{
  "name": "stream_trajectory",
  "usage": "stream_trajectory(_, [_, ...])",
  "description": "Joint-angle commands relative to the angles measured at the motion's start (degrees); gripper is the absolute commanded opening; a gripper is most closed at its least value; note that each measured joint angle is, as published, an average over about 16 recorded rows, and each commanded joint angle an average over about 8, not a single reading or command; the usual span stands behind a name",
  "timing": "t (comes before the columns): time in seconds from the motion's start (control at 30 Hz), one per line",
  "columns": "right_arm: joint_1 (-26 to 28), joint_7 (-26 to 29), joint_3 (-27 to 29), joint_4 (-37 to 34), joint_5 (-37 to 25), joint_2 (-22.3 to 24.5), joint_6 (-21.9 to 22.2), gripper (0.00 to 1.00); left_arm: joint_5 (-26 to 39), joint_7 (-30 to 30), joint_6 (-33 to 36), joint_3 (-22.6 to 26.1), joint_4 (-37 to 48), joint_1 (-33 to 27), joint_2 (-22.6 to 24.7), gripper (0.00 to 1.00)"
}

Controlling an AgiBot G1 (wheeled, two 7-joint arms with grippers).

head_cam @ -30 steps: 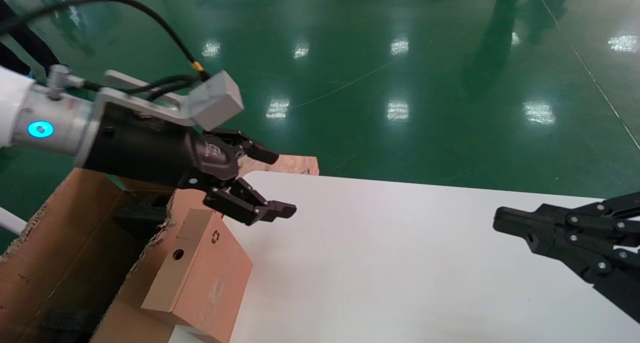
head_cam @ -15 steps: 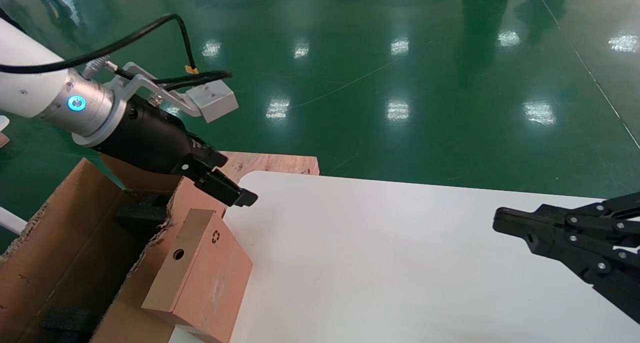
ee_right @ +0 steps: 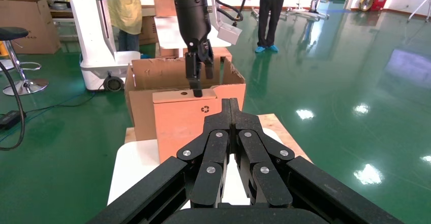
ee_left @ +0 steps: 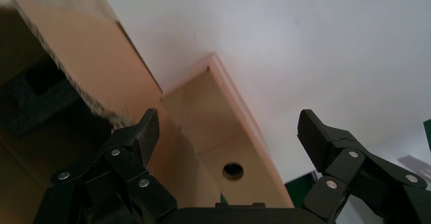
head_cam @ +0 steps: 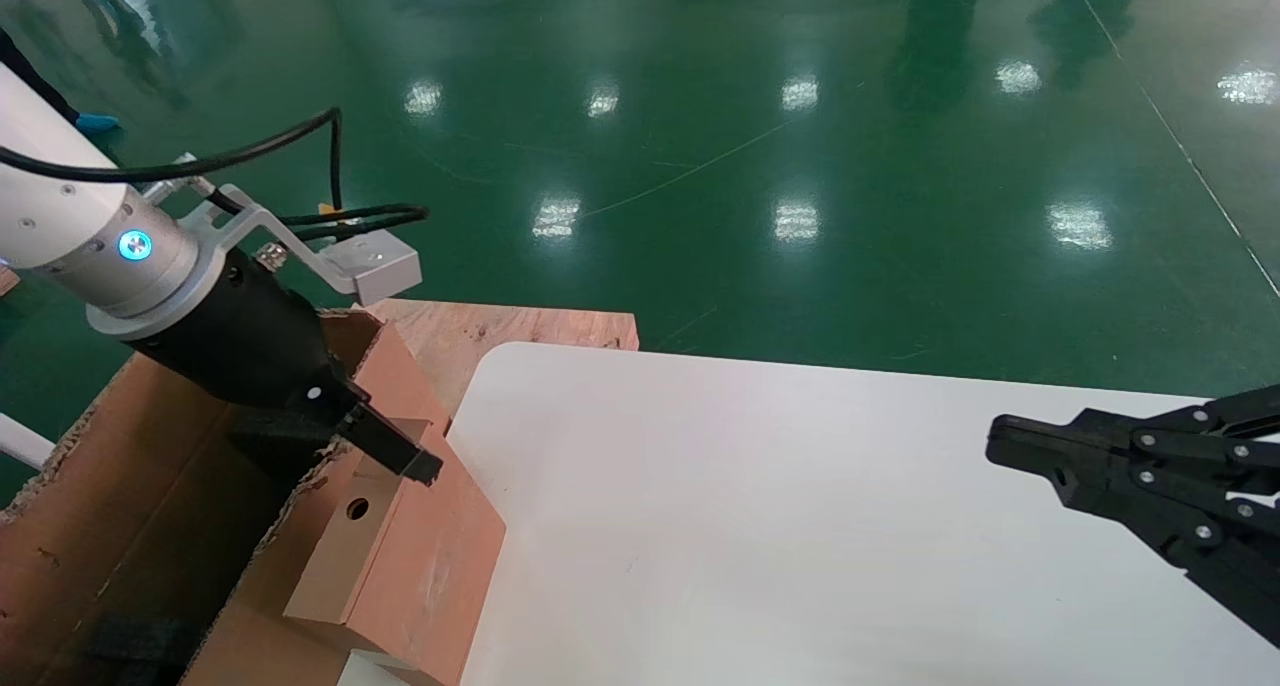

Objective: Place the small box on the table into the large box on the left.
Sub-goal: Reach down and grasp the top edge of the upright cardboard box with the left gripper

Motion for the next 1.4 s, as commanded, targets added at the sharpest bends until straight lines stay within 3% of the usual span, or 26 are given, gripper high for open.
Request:
stream_trajectory(0.03, [0.0,0.0,0.0,0.0,0.0,0.0,0.0,0.0,-0.8,-1.1,-0.1,3.2,-0.1,-1.6,0.2,1.0])
stream_trajectory(0.43, [0.0,0.0,0.0,0.0,0.0,0.0,0.0,0.0,-5.5,-3.7,-1.7,10.6,0.8,-4.3,-0.2,1.0])
stream_trajectory(1.4, [0.0,0.0,-0.1,0.0,0.0,0.0,0.0,0.0,-3.3,-6.6,-6.1,13.7,0.6,-1.3,1.6,1.0])
